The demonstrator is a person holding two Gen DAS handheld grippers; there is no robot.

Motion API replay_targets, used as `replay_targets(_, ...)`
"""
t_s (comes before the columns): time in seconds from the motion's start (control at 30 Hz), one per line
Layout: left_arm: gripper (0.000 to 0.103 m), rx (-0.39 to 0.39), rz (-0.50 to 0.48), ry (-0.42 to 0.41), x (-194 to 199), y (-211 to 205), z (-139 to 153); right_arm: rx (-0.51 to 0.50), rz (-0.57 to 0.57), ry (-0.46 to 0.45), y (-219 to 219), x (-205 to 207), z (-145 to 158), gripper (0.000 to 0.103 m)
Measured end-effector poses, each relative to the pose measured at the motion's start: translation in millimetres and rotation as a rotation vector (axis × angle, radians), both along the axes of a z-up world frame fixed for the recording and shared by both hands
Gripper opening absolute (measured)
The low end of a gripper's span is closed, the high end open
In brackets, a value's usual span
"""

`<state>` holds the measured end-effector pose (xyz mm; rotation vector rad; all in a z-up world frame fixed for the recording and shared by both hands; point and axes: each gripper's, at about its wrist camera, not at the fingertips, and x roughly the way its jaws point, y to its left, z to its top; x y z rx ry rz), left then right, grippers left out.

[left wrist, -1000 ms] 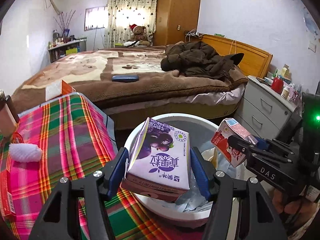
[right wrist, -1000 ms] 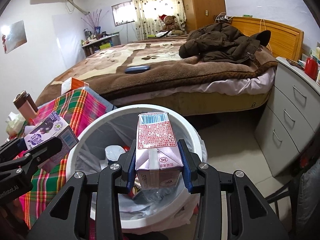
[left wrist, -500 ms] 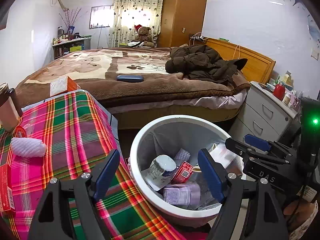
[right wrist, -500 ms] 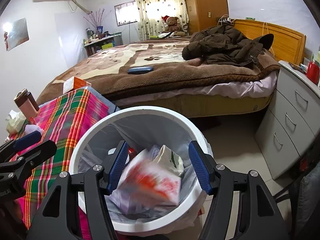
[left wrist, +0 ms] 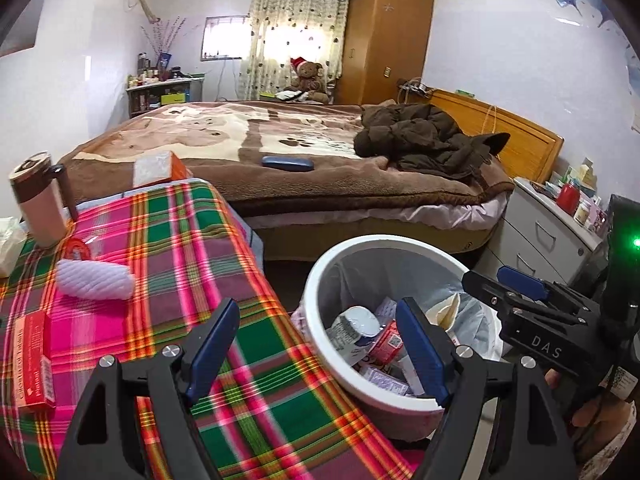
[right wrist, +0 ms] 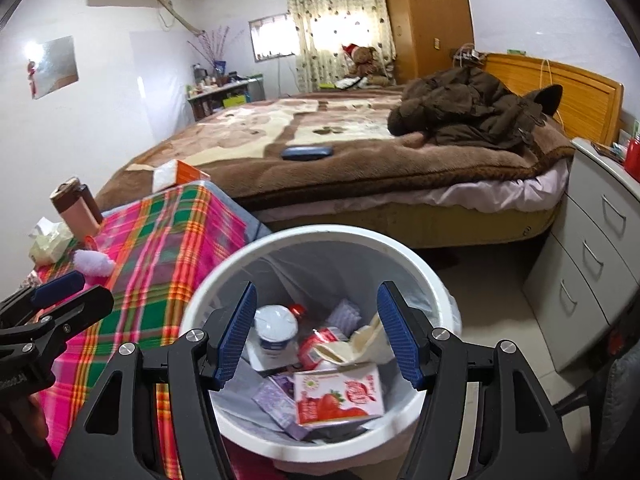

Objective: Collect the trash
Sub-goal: 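Move both tools back over the table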

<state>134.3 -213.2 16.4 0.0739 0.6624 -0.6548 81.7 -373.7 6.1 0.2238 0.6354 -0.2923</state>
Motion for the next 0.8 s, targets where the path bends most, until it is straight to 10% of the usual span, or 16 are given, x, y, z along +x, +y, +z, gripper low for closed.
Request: replay_targets(0.8, 0.082, 0.028, 0.288, -0.037, 21, 120, 2, 0.001, 0.277, -0.041, 85, 56, 6, 0.064)
